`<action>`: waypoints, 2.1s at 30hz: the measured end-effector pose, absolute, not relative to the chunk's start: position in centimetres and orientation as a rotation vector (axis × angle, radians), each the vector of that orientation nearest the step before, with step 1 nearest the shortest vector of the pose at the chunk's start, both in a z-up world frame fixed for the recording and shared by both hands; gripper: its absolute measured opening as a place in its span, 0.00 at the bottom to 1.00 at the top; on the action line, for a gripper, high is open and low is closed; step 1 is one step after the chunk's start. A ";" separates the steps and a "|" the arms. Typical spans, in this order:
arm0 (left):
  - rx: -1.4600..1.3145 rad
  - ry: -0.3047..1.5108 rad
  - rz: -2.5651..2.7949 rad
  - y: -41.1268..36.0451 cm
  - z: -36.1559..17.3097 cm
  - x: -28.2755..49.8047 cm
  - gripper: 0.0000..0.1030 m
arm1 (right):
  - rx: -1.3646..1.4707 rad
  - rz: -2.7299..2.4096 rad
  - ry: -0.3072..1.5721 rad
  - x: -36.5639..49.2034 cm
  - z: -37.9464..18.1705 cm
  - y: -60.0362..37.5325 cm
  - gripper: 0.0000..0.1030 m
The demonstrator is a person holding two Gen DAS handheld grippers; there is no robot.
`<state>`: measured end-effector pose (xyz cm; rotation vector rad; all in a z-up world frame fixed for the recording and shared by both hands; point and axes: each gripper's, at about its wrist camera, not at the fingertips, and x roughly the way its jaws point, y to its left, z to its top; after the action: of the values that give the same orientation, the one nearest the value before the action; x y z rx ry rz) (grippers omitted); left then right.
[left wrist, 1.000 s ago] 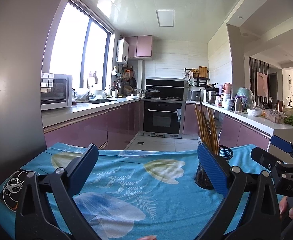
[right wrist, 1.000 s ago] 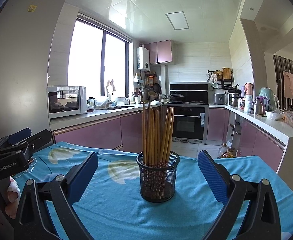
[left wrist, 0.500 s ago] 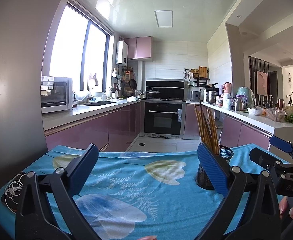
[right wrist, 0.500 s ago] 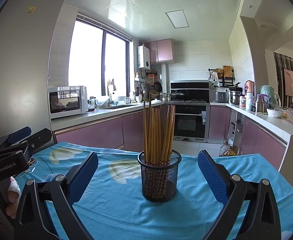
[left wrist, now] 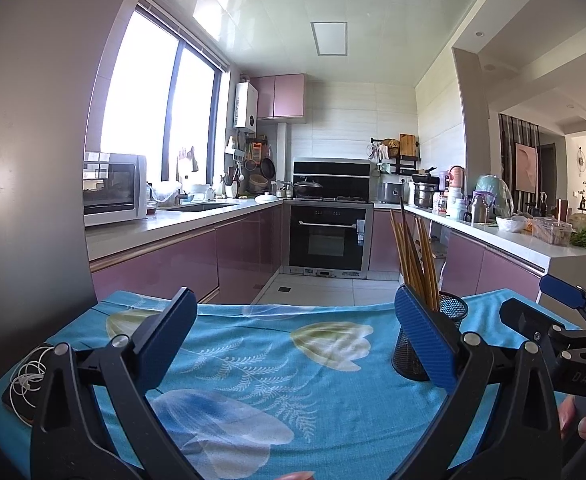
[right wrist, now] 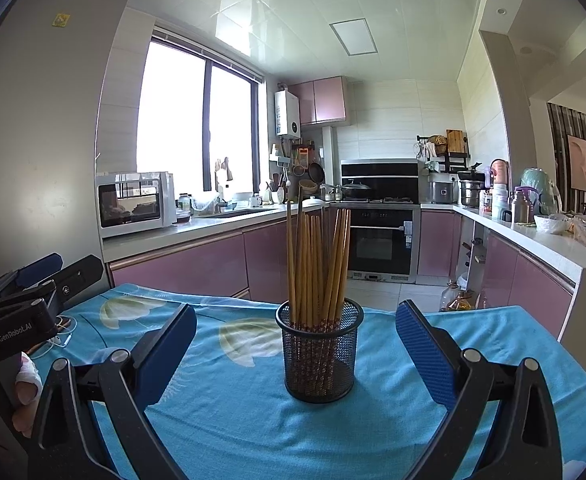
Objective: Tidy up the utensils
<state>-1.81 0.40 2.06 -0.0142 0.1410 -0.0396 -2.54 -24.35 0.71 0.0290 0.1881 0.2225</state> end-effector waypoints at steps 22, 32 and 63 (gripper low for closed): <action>-0.014 0.144 -0.040 0.4 2.0 -1.7 0.95 | 0.037 0.222 0.193 -2.5 0.5 -24.2 0.94; -0.014 0.144 -0.039 0.4 2.0 -1.7 0.95 | 0.039 0.219 0.194 -2.5 0.5 -24.3 0.94; -0.014 0.147 -0.040 0.2 1.8 -1.7 0.95 | 0.043 0.215 0.196 -2.6 0.5 -24.5 0.94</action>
<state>-1.75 0.23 1.76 -0.0135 0.1468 -0.0401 -2.57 -24.52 0.55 0.0427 0.1955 0.2154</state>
